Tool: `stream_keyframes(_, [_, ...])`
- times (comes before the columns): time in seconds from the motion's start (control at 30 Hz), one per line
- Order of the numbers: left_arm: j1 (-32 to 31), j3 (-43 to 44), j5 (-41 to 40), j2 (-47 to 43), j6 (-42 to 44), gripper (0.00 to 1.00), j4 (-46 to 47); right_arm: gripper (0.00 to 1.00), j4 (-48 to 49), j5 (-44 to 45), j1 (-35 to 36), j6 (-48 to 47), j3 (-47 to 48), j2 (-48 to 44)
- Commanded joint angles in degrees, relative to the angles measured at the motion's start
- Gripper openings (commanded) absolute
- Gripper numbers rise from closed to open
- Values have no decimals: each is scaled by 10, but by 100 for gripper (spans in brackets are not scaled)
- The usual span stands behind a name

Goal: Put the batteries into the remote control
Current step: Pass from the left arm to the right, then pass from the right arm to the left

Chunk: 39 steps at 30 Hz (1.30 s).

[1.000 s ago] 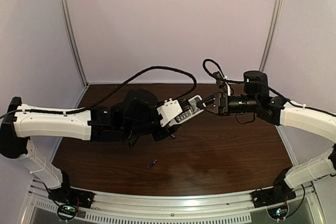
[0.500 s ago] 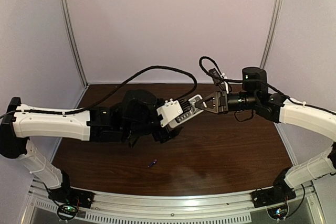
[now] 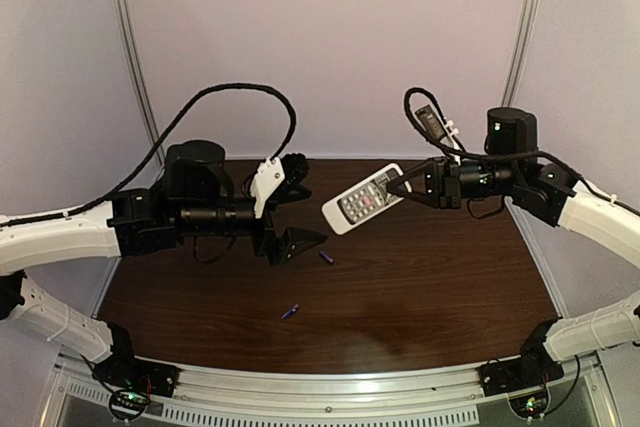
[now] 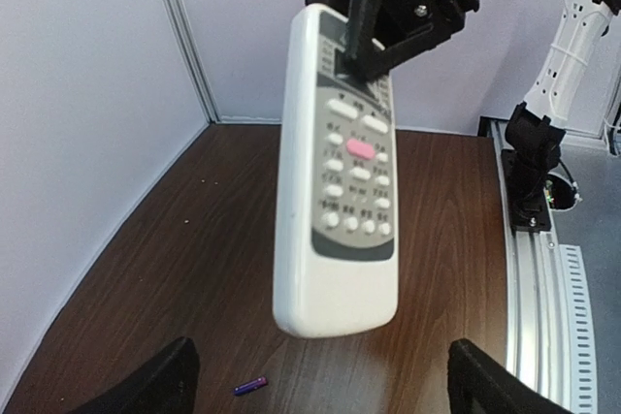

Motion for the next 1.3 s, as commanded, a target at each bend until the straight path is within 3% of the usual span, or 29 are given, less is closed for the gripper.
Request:
stream_keyframes(0.0, [27, -5, 138, -3, -53, 85, 14, 0, -9, -31, -2, -58, 9, -34])
stream_keyframes(0.2, [27, 32, 192, 37, -67, 70, 2, 0, -31, -39, -2, -87, 19, -37])
stream_keyframes(0.43, [27, 47, 246, 60, -91, 61, 32, 0, -49, -60, 0, -110, 30, -34])
stream_keyframes(1.27, [27, 68, 283, 98, -120, 14, 88, 0, -44, -75, 6, -112, 27, -34])
